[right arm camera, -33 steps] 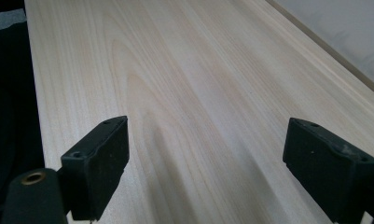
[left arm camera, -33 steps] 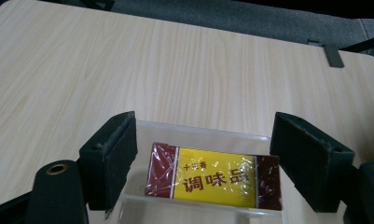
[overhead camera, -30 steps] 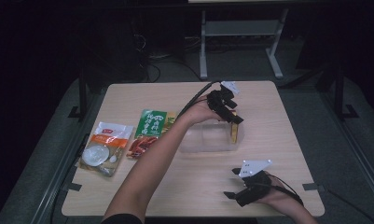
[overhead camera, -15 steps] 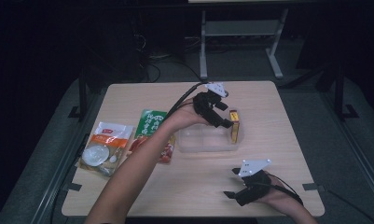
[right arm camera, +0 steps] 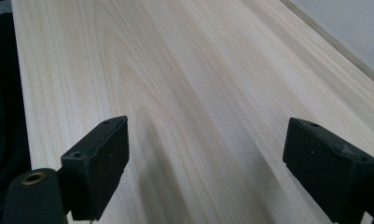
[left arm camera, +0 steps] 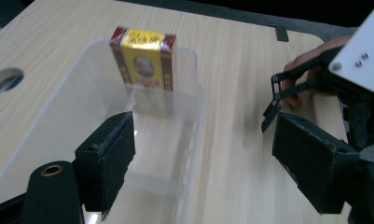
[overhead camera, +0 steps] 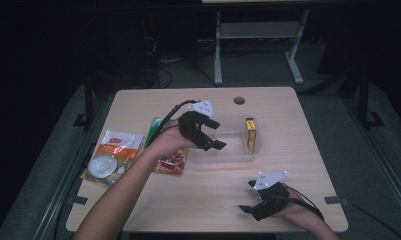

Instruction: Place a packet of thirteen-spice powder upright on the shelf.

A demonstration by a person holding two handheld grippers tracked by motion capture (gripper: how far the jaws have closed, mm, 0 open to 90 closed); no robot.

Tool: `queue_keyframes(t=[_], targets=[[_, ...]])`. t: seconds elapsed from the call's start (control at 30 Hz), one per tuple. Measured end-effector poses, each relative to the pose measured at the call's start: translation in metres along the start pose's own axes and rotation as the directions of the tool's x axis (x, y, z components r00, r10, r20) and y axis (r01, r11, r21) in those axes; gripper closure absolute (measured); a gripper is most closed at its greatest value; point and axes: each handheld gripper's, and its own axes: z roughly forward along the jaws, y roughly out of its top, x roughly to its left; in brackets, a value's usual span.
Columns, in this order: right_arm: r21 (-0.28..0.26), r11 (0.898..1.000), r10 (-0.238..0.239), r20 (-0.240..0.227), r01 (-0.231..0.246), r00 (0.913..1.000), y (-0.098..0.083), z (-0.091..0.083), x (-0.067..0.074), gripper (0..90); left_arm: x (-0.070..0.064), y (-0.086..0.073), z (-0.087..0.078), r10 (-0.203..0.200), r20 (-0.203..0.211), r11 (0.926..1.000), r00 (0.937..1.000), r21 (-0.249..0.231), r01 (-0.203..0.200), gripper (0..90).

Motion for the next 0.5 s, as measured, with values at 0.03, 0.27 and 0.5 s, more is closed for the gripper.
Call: queue_keyframes(t=[0.03, 0.27, 0.5], targets=[[0.002, 1.000, -0.003, 0.001, 0.003, 1.0000, 0.000, 0.000, 0.000, 14.1, -0.002, -0.005, -0.005, -0.003, -0.008, 1.0000, 1.0000, 0.002, 0.003, 20.9], [0.007, 1.000, -0.006, 0.010, 0.005, 0.9999, 0.000, 0.001, 0.000, 14.1, -0.018, -0.046, -0.026, -0.039, -0.057, 0.9992, 0.9976, -0.013, 0.038, 21.0], [0.009, 1.000, 0.003, 0.017, -0.003, 0.9998, 0.000, 0.000, 0.002, 14.1, -0.030, -0.083, -0.043, -0.099, -0.092, 0.9941, 0.9908, -0.053, 0.095, 21.2]])
